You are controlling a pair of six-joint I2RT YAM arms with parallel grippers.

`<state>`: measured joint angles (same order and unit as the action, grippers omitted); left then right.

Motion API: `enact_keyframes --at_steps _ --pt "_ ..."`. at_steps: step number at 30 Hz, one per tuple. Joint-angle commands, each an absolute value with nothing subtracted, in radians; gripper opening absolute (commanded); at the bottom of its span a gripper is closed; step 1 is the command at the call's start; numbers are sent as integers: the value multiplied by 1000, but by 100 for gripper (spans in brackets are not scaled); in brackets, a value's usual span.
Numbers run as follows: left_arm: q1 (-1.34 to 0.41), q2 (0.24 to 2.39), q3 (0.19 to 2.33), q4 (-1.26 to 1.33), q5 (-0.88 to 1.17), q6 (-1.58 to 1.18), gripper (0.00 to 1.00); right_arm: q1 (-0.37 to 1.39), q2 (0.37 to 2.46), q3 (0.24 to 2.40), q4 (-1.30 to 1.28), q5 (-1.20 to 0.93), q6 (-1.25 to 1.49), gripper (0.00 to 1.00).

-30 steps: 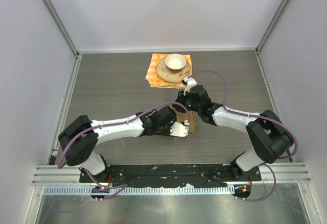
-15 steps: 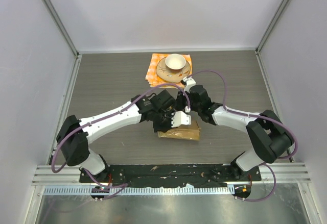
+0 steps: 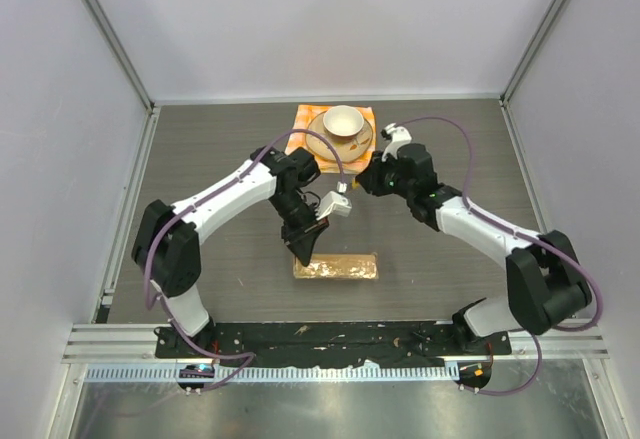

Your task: Unpack the express box

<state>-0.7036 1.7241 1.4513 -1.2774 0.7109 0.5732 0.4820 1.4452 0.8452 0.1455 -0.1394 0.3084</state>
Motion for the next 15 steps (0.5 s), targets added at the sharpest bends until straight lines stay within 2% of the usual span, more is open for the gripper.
enact_keyframes --at_steps 1,11,15 --pt "-663 1807 1471 -1451 868 670 2 451 1310 874 123 -115 273 1" --pt "-603 1965 1532 -1448 887 695 8 449 1201 816 101 -150 307 1" --pt "-594 1950 1531 -1414 876 675 17 448 1157 776 100 -164 319 1"
